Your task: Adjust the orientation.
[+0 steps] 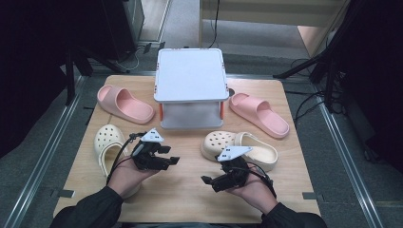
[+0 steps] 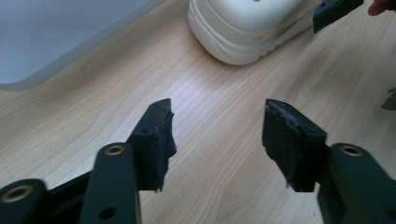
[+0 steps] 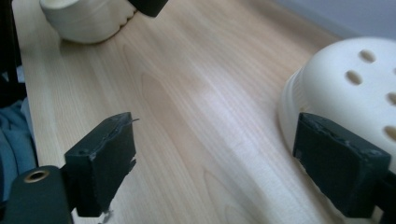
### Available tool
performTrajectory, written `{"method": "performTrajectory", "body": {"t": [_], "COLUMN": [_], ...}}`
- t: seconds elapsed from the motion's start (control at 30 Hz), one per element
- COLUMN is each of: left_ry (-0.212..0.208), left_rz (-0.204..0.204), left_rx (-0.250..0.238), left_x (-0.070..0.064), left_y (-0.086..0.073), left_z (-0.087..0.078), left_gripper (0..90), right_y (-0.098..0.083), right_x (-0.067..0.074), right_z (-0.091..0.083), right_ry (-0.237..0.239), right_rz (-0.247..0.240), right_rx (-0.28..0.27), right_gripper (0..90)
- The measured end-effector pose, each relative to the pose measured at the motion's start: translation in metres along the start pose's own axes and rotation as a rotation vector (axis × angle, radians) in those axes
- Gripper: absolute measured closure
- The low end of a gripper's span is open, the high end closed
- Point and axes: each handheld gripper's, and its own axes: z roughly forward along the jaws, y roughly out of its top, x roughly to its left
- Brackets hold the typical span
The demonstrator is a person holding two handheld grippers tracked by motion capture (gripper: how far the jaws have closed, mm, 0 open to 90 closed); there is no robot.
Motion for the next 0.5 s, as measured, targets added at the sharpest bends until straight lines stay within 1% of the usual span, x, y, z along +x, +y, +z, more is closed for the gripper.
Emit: {"method": "performTrajectory", "body": {"t": [0.03, 0.07, 0.1, 0.13, 0.17, 0.2, 0.23, 0.3, 0.33, 0.37, 0.4, 0.43, 0.47, 0.5], "left_ry": [0.000, -0.034, -0.034, -0.051, -0.065, -0.053, -0.053, -0.077, -0.083, -0.074, -0.065, -0.065, -0.063, -0.063], "left_rz": [0.000, -0.014, -0.014, -0.013, -0.008, 0.009, 0.009, 0.001, 0.015, 0.020, 0.021, 0.021, 0.020, 0.020], "left_rx": [0.000, 0.001, 0.001, 0.008, 0.026, 0.031, 0.031, 0.027, 0.009, 0.001, -0.006, -0.006, -0.011, -0.011], "left_x": [0.000, 0.001, 0.001, 0.001, 0.002, 0.001, 0.001, 0.000, -0.001, -0.001, -0.001, -0.001, 0.000, 0.000], "left_y": [0.000, 0.000, 0.000, -0.001, -0.002, -0.003, -0.003, -0.002, -0.002, -0.003, -0.003, -0.003, -0.004, -0.004], "left_z": [0.000, 0.000, 0.000, 0.000, 0.001, 0.000, 0.000, -0.002, -0.006, -0.008, -0.009, -0.009, -0.012, -0.012], "left_gripper": [38.5, 34.4, 30.9, 27.6, 25.8, 27.1, 27.2, 27.2, 30.0, 35.8, 40.0, 42.9, 48.2, 50.7], "right_y": [0.000, 0.002, 0.002, 0.003, 0.003, 0.004, 0.004, 0.004, 0.004, 0.004, 0.004, 0.004, 0.005, 0.004], "right_x": [0.000, -0.001, -0.001, -0.001, -0.001, -0.001, -0.001, 0.000, 0.001, 0.001, 0.002, 0.002, 0.001, 0.001], "right_z": [0.000, -0.002, -0.002, -0.003, -0.003, -0.004, -0.004, -0.004, -0.003, -0.002, -0.001, -0.001, 0.000, 0.000], "right_ry": [0.000, -0.022, -0.022, -0.029, -0.030, -0.032, -0.034, -0.035, -0.030, -0.029, -0.027, -0.027, -0.017, -0.016], "right_rz": [0.000, 0.001, 0.001, -0.004, -0.009, -0.013, -0.021, -0.027, -0.047, -0.048, -0.040, -0.040, -0.032, -0.033], "right_rx": [0.000, -0.007, -0.007, -0.021, -0.027, -0.031, -0.038, -0.038, -0.034, -0.029, -0.017, -0.017, -0.008, -0.007], "right_gripper": [13.7, 14.2, 14.2, 14.2, 14.1, 13.8, 13.8, 13.8, 13.8, 14.2, 15.6, 15.6, 19.6, 20.7]}}
